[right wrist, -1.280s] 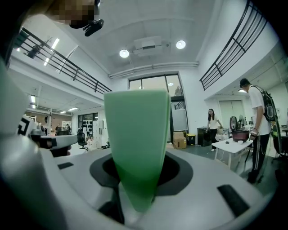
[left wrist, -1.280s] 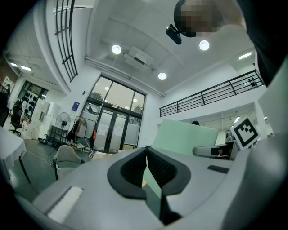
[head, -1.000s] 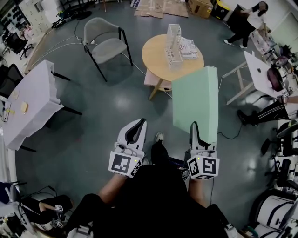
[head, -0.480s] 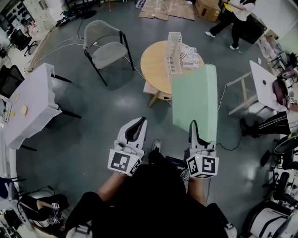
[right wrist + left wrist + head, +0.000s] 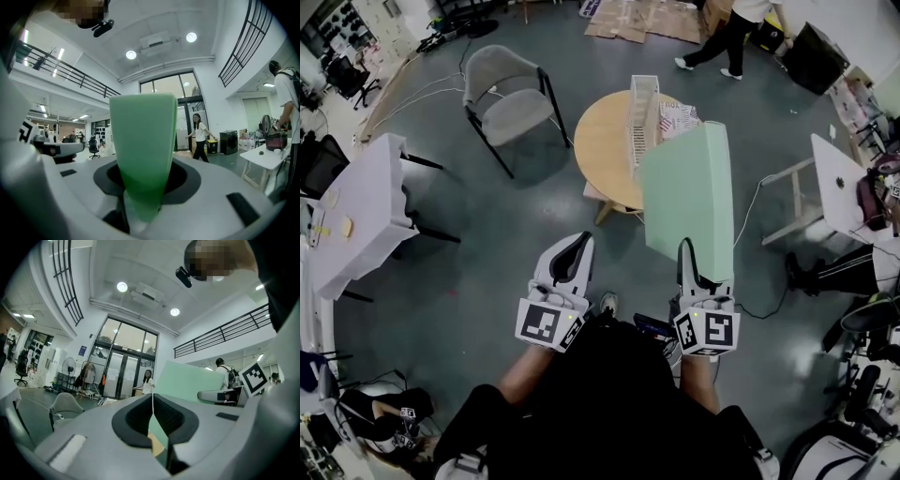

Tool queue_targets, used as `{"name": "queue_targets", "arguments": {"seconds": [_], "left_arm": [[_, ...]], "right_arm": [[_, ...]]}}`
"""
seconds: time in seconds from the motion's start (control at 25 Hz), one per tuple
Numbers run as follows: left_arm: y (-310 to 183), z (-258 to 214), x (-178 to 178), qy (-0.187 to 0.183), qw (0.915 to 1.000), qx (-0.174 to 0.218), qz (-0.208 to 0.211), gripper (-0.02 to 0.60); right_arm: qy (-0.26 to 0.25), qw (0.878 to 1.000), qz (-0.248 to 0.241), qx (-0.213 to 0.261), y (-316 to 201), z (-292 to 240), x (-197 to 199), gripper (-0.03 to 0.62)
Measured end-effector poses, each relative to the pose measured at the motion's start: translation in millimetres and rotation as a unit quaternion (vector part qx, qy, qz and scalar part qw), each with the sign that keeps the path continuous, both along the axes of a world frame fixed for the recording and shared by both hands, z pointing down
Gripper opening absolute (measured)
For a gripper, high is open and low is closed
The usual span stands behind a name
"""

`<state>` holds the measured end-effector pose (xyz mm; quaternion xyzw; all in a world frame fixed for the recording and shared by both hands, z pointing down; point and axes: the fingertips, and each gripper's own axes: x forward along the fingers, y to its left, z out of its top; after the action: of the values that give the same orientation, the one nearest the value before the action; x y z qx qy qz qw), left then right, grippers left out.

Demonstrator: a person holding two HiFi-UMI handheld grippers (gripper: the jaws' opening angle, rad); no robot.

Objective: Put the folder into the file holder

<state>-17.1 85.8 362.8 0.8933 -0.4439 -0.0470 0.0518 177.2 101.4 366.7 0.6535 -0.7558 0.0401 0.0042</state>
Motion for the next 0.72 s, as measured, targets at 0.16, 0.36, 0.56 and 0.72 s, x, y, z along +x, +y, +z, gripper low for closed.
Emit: {"name": "queue_targets", "arguments": {"seconds": [0.16,0.36,0.56,0.72], "left_arm": [[-11.2,5.1,14.4,-0.003,1.0000,-0.007,-0.003,0.011],[-25.4,6.0,24.4,-0.003,0.9999,-0.007,-0.008,0.011],[-46.8,13.8,32.3,-0.004,0.9999,-0.010,-0.011,0.011],[-68.7,13.6,35.4,-0.002,0.9999,-0.007,-0.011,0.011]], "right_arm": [[0.000,1.000,-0.005,0.002,-20.3,2.2,15.4,0.149],[-0.006,1.000,-0.009,0.007,-40.2,1.8,23.7,0.149],[-0.009,1.000,-0.009,0.007,-66.0,8.4,30.6,0.149],[-0.009,1.000,-0.007,0.010,-89.8,8.6,33.1,0.149]]}}
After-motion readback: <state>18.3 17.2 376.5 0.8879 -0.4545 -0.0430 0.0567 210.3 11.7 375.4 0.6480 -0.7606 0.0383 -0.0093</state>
